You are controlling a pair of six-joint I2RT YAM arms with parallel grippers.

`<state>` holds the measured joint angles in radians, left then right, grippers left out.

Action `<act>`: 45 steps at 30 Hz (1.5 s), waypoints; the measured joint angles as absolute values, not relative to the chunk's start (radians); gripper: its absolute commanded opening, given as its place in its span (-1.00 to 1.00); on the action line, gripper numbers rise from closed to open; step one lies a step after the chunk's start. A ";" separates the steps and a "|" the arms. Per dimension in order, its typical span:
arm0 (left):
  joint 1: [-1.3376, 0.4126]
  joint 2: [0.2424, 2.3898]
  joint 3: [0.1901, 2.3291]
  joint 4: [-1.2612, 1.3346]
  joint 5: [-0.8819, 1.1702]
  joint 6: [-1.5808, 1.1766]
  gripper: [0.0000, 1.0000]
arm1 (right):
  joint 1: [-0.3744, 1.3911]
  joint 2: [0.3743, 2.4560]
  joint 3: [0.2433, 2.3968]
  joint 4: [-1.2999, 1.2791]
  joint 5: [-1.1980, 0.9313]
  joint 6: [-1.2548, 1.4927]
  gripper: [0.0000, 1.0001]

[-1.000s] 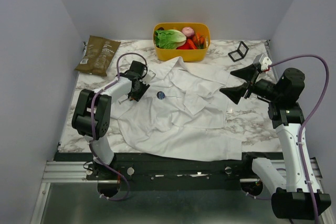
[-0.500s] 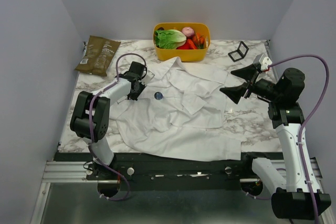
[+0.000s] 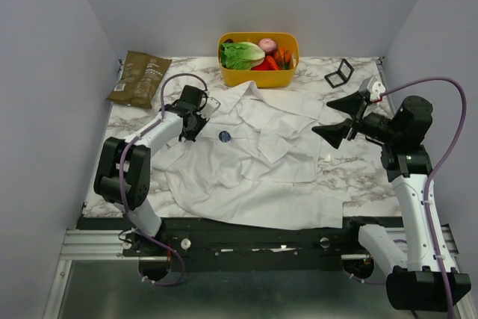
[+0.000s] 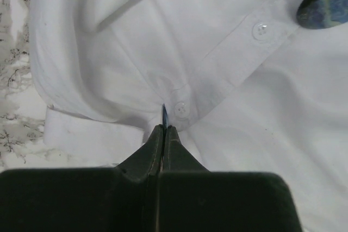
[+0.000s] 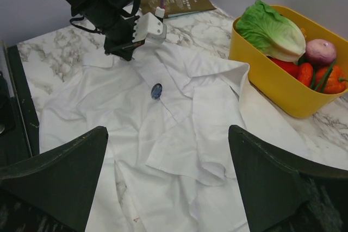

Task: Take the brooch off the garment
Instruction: Remove the brooch from the clothes.

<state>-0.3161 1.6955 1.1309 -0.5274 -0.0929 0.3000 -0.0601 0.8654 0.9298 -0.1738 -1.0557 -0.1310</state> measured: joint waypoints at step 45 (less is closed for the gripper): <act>-0.459 1.227 1.176 -0.607 0.650 0.358 -1.00 | 0.543 1.551 1.352 -0.376 -0.854 -0.263 0.79</act>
<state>-0.4587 1.2270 1.1755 -0.6075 0.6502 0.3580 0.5434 1.5505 1.3521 -0.3759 -0.8539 -0.2626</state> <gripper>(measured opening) 0.012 0.894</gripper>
